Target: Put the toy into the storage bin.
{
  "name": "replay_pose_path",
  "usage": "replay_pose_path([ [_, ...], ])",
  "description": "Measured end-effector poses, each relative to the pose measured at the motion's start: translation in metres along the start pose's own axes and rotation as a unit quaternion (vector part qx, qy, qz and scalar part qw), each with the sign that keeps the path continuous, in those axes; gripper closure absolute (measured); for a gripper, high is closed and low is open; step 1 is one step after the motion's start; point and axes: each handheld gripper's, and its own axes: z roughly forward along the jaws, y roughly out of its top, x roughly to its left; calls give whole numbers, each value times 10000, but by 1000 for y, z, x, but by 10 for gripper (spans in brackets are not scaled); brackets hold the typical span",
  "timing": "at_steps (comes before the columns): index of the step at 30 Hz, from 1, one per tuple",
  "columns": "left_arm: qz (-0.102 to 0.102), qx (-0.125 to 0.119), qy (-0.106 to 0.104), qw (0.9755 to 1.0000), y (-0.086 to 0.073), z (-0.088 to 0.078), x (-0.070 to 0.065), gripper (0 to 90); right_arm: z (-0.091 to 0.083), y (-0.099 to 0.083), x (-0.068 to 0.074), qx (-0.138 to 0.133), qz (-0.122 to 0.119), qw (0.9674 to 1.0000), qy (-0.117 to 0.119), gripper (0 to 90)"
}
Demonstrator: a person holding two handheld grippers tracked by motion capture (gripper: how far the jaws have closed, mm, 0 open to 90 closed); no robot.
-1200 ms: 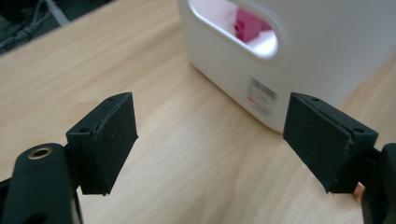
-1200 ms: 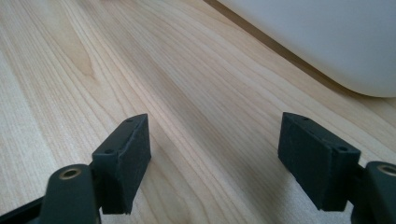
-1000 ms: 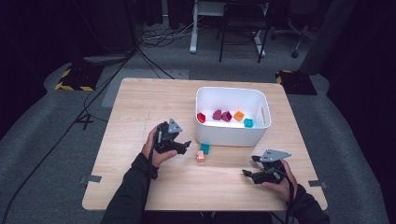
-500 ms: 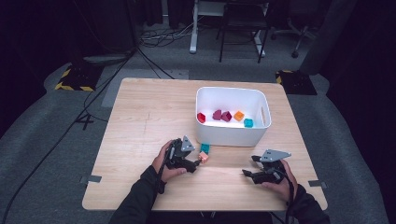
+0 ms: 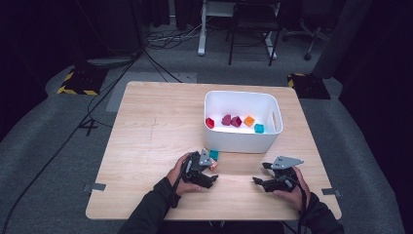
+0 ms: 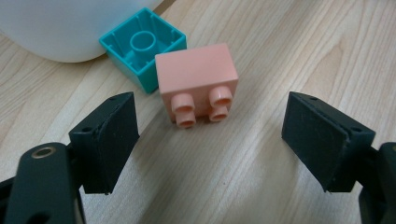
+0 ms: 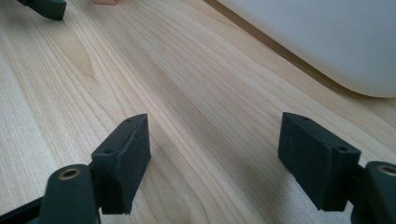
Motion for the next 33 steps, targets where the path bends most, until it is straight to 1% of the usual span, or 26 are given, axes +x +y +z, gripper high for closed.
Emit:
replay_pose_path([
  [1,-54,-25,-17,10000,0,1,-1,203,0,0,0,-1,1,10000,0,253],
  [2,-23,7,-23,10000,1,0,0,215,0,0,0,-2,-1,10000,1,253],
  [3,-72,-12,-26,10000,1,1,1,232,0,0,0,3,12,10000,-1,253],
  [4,-158,-21,39,9999,2,2,2,259,0,0,0,-3,1,10000,0,253],
  [6,-243,-10,24,9997,3,1,4,318,0,0,0,-2,-2,10000,0,253],
  [7,-185,-52,43,9998,4,2,6,352,0,0,0,-1,-2,10000,-1,253],
  [8,-233,-83,29,9997,3,2,5,374,0,0,0,-2,-4,10000,-1,253],
  [12,-285,-131,26,9995,3,2,6,502,0,0,0,-2,0,10000,-1,253],
  [13,-260,-121,6,9996,3,1,7,553,0,0,0,-3,-4,10000,-1,253],
  [14,-221,-142,8,9997,3,1,7,577,0,0,0,-3,-6,10000,-1,253],
  [16,-168,-148,-62,9997,3,1,6,584,0,0,0,-4,-4,10000,0,253],
  [17,-98,-134,-48,9999,3,0,6,585,0,0,0,0,-3,10000,-1,253],
  [20,-101,-167,-90,9998,2,0,5,586,0,0,0,-4,-5,10000,-1,253],
  [22,-102,-188,-104,9997,0,-3,7,586,0,0,0,-3,-5,10000,-1,253],
  [23,-75,-214,-69,9997,0,-4,8,586,0,0,0,-4,-7,10000,0,253],
  [25,-142,-225,-23,9996,-3,-7,11,586,0,0,0,-4,-5,10000,0,253],
  [26,-187,-183,10,9997,-4,-10,13,586,0,0,0,-3,-5,10000,-1,253],
  [28,-217,-259,65,9994,-6,-14,18,586,0,0,0,-3,-5,10000,-1,253],
  [29,-184,-300,129,9993,-6,-17,21,586,0,0,0,-3,-4,10000,0,253],
  [31,-274,-367,190,9988,-7,-23,24,586,0,0,0,-3,-7,10000,0,253],
  [33,-360,-507,279,9977,-8,-32,31,586,0,0,0,-2,-3,10000,-1,253],
])
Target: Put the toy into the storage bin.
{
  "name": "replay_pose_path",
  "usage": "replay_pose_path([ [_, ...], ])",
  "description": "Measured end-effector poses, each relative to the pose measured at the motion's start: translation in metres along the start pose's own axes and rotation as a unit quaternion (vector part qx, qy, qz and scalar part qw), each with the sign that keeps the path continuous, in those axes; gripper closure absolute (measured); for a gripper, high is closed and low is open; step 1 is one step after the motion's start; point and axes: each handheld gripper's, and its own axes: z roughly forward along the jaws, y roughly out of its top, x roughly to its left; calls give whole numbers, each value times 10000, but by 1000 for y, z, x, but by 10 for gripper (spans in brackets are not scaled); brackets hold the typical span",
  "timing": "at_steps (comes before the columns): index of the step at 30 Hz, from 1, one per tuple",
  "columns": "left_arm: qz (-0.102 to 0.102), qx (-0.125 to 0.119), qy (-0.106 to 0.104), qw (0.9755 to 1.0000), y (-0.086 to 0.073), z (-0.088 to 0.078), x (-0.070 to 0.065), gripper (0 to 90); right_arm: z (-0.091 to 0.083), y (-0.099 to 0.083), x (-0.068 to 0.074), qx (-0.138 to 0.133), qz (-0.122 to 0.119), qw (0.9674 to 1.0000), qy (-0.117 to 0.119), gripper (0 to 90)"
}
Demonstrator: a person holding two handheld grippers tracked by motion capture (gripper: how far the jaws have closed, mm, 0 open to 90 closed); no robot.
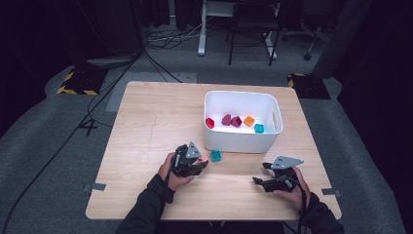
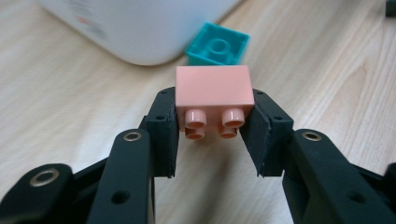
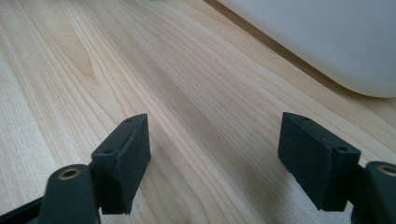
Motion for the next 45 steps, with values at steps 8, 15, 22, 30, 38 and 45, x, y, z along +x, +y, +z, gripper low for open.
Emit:
replay_pose_path([
  [8,-240,-505,390,9977,11,-35,32,587,0,0,0,-1,1,10000,0,253],
  [15,-673,-487,805,9933,23,-47,78,586,0,0,0,0,-1,10000,-1,253],
  [22,-921,-651,974,9888,50,-54,110,587,0,0,0,0,-1,10000,-1,253],
  [30,-1240,-794,1132,9826,83,-59,126,586,0,0,0,-1,-6,10000,-1,253],
  [38,-1207,-856,1217,9815,113,-60,124,586,0,0,0,0,-7,10000,-2,253],
  [45,-970,-963,1140,9840,141,-55,109,586,0,0,0,-1,-7,10000,-1,253],
])
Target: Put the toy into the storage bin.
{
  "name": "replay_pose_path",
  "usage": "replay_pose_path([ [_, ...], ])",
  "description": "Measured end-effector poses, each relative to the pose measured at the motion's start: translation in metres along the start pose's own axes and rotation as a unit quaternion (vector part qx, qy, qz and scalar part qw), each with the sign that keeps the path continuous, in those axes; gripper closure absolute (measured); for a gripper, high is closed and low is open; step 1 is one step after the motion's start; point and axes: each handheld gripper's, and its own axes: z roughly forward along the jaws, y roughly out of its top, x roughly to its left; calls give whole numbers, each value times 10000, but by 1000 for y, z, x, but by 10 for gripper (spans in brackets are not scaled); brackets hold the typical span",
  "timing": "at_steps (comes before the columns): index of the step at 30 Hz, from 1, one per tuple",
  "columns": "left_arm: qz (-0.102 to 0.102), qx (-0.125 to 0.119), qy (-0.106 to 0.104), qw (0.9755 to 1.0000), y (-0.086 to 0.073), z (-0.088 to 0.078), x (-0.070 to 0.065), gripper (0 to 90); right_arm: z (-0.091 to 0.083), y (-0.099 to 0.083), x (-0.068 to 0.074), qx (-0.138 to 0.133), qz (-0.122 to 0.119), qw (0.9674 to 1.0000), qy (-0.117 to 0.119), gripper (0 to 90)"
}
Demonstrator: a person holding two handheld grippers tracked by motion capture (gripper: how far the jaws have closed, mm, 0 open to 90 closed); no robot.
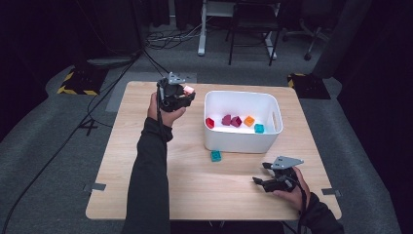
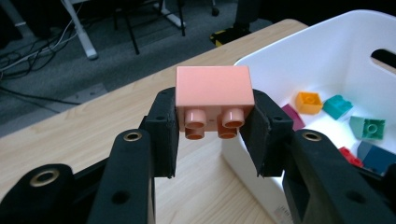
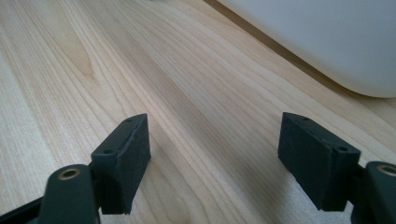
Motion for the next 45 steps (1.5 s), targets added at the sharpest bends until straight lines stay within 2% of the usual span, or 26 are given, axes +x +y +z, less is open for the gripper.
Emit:
replay_pose_path([
  [5,173,-70,-163,9997,13,6,-21,586,0,0,0,-3,-4,10000,0,253],
  [6,310,-33,-240,9992,16,7,-26,587,0,0,0,-4,-5,10000,-1,253],
  [9,444,-42,-348,9984,22,11,-38,587,0,0,0,-1,-5,10000,0,253],
  [18,705,-26,-562,9959,36,25,-72,587,0,0,1,-22,68,10000,8,252],
  [20,846,-9,-649,9943,40,27,-81,587,1,0,1,-38,51,10000,2,251],
  [24,979,36,-800,9920,45,34,-99,587,1,0,1,-49,37,10000,13,252],
  [29,1030,39,-974,9899,45,46,-121,587,1,0,1,-44,18,10000,23,252],
  [31,1185,116,-1009,9878,46,49,-128,587,1,0,1,-43,20,10000,25,251],
  [32,1275,166,-1012,9865,46,51,-130,586,0,0,0,-28,-41,10000,37,251],
  [37,1387,279,-1069,9842,45,57,-139,586,0,0,0,-24,-31,10000,29,252],
  [41,1400,344,-1062,9838,44,60,-142,585,0,0,0,-26,-39,10000,23,252],
  [42,1365,325,-1038,9847,43,61,-143,581,0,0,0,-25,-39,10000,25,252],
  [44,1366,353,-1019,9847,43,62,-142,544,0,0,0,-25,-38,10000,24,252],
  [45,1373,402,-1062,9840,43,62,-141,536,0,0,0,-25,-41,10000,25,252],
])
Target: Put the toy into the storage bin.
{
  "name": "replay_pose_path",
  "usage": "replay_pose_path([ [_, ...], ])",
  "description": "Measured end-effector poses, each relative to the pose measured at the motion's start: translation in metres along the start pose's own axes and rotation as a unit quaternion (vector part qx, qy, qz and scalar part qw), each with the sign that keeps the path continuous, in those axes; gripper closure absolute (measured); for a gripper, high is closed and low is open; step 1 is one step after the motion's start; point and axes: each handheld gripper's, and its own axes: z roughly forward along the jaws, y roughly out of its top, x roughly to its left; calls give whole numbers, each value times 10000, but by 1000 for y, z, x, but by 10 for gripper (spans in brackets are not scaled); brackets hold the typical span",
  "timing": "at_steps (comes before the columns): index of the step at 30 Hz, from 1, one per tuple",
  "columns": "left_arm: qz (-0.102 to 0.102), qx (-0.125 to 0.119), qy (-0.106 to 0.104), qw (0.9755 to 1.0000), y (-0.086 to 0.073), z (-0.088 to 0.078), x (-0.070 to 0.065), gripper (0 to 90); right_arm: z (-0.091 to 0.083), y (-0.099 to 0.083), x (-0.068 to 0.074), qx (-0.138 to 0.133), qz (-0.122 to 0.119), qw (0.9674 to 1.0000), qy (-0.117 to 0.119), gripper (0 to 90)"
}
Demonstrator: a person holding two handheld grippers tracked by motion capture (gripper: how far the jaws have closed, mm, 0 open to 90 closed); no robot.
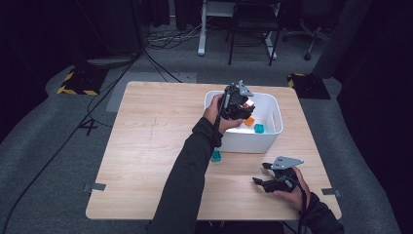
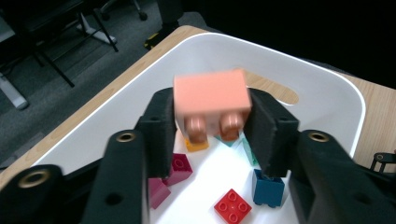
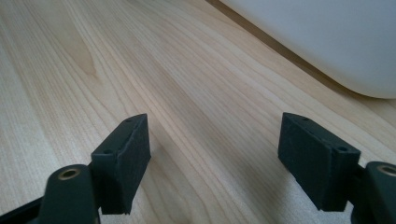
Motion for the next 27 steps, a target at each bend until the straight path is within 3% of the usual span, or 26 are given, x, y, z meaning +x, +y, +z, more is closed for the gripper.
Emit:
replay_pose_path([
  [13,-60,-119,136,9998,-3,-17,10,458,0,0,0,1,3,10000,9,252],
  [16,-240,-247,260,9991,-5,-23,15,414,0,0,0,0,0,10000,5,252],
  [21,-317,-264,428,9982,-10,-37,26,373,0,0,0,0,3,10000,12,252],
  [24,-414,-395,524,9970,-15,-48,34,314,0,0,0,0,10,10000,12,252],
  [27,-468,-366,753,9954,-21,-58,40,253,0,0,1,22,46,10000,10,252],
])
